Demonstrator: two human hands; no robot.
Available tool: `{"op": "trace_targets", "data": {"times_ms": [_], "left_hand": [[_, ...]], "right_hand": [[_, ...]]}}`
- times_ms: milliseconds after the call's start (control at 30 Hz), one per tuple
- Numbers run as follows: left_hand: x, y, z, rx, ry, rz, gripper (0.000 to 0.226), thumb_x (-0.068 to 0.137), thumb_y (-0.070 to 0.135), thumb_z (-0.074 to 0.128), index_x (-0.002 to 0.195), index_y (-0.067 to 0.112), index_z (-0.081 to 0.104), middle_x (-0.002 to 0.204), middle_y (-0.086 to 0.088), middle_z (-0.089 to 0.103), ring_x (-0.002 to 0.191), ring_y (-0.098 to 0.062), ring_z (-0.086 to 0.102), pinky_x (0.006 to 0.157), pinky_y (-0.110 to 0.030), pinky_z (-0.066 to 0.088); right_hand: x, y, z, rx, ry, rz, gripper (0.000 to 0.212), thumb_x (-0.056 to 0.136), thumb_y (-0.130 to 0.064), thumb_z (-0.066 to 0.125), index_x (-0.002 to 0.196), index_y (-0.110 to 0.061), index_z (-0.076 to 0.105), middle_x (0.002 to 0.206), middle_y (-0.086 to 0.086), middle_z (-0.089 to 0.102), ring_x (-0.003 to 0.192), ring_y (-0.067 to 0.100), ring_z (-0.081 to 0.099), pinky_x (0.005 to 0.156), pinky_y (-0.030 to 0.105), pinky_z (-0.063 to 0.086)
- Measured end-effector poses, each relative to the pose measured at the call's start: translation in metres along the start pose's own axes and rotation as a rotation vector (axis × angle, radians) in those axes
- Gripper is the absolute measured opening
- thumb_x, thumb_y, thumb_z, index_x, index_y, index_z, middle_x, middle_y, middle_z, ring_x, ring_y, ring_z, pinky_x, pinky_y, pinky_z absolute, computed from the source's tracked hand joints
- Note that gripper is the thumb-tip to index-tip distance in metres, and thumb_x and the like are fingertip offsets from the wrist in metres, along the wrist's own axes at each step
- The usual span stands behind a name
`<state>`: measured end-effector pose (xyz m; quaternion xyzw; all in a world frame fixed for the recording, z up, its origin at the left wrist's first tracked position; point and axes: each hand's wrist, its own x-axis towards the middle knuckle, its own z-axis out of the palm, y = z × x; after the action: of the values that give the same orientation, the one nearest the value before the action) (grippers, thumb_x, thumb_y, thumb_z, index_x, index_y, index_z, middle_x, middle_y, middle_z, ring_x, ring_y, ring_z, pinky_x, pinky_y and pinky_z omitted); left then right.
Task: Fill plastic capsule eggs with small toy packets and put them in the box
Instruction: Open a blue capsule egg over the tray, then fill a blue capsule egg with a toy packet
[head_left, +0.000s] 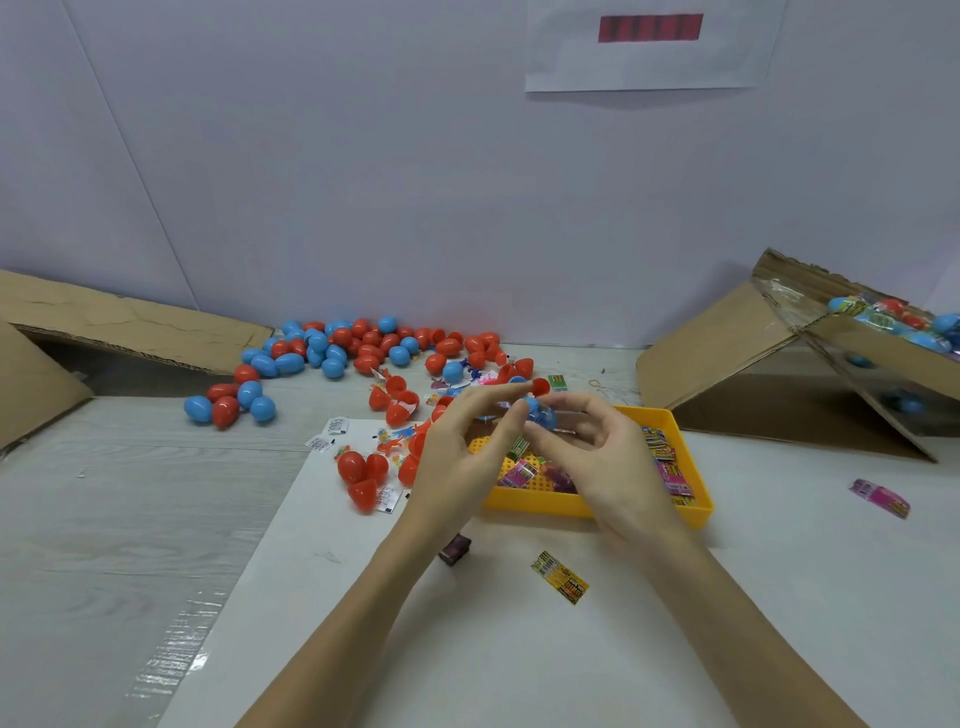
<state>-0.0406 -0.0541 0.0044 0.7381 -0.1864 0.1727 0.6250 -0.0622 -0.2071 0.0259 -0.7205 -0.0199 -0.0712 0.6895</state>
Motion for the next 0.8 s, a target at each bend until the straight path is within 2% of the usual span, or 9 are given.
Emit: {"op": "trace_targets", "data": {"times_ms": [67,133,200,267,333,433,567,667,800], "left_hand": [[0.0,-0.002,0.001,0.002,0.028,-0.024,0.021,0.098,0.027,0.067,0.116,0.021,0.075,0.109,0.008,0.073,0.106,-0.016,0.069,0.087,-0.037,0.059],[0.0,-0.003,0.001,-0.013,0.037,-0.025,0.021,0.097,0.022,0.068,0.116,0.019,0.075,0.108,0.004,0.074,0.104,-0.017,0.07,0.088,-0.039,0.061],[0.001,-0.003,-0.001,-0.014,0.038,-0.016,0.025,0.097,0.019,0.067,0.121,0.019,0.074,0.113,0.004,0.072,0.108,-0.013,0.069,0.088,-0.032,0.06],[0.002,-0.003,-0.002,-0.018,0.017,0.005,0.03,0.098,0.014,0.066,0.127,0.016,0.071,0.118,0.003,0.069,0.111,-0.011,0.067,0.088,-0.024,0.058],[0.001,-0.002,-0.001,-0.011,-0.011,0.018,0.031,0.098,0.011,0.065,0.129,0.015,0.07,0.119,0.002,0.067,0.111,-0.01,0.067,0.087,-0.02,0.055],[0.0,-0.001,0.001,-0.028,-0.014,0.0,0.027,0.099,0.018,0.065,0.125,0.016,0.073,0.117,0.001,0.07,0.108,-0.011,0.069,0.085,-0.021,0.056],[0.0,-0.003,0.001,-0.031,0.051,0.003,0.02,0.096,0.016,0.07,0.115,0.019,0.077,0.107,0.006,0.074,0.105,-0.015,0.07,0.086,-0.027,0.059],[0.001,-0.004,-0.002,0.041,0.064,0.08,0.021,0.095,0.012,0.069,0.113,0.018,0.078,0.106,0.009,0.075,0.107,-0.015,0.069,0.087,-0.028,0.058],[-0.001,-0.007,0.001,0.158,0.101,0.171,0.019,0.095,0.014,0.07,0.112,0.018,0.079,0.106,0.011,0.075,0.104,-0.009,0.069,0.084,-0.022,0.056]], "right_hand": [[0.0,0.002,-0.002,-0.06,-0.014,-0.066,0.034,0.084,-0.02,0.084,0.114,-0.028,0.069,0.106,-0.006,0.075,0.095,0.007,0.075,0.074,0.023,0.062],[0.001,0.004,-0.001,-0.041,-0.046,-0.078,0.033,0.09,-0.012,0.079,0.117,-0.028,0.068,0.109,-0.003,0.074,0.097,0.01,0.076,0.074,0.022,0.061],[0.002,0.007,0.001,0.042,-0.05,-0.029,0.03,0.099,-0.007,0.066,0.124,-0.024,0.068,0.113,0.002,0.073,0.097,0.014,0.077,0.076,0.024,0.062],[0.003,0.007,0.002,0.156,-0.069,0.042,0.024,0.105,-0.017,0.058,0.127,-0.019,0.066,0.111,0.004,0.075,0.095,0.018,0.078,0.078,0.027,0.063],[0.003,0.007,0.002,0.141,-0.066,0.034,0.025,0.103,-0.029,0.06,0.124,-0.017,0.067,0.102,0.003,0.079,0.089,0.02,0.078,0.074,0.026,0.063],[0.004,0.009,-0.002,0.069,-0.009,-0.022,0.023,0.096,-0.024,0.071,0.117,-0.014,0.069,0.09,-0.001,0.08,0.081,0.017,0.078,0.065,0.02,0.059],[0.006,0.012,-0.002,0.068,-0.053,-0.021,0.025,0.093,-0.021,0.074,0.118,-0.016,0.069,0.092,-0.002,0.08,0.085,0.015,0.078,0.068,0.019,0.059],[0.006,0.012,-0.004,0.076,-0.091,-0.021,0.023,0.093,-0.021,0.075,0.115,-0.018,0.069,0.092,0.001,0.08,0.086,0.018,0.079,0.07,0.021,0.06],[0.006,0.01,-0.01,-0.122,-0.062,-0.093,0.02,0.093,-0.029,0.076,0.111,-0.021,0.071,0.087,0.0,0.079,0.077,0.017,0.078,0.066,0.026,0.062]]}}
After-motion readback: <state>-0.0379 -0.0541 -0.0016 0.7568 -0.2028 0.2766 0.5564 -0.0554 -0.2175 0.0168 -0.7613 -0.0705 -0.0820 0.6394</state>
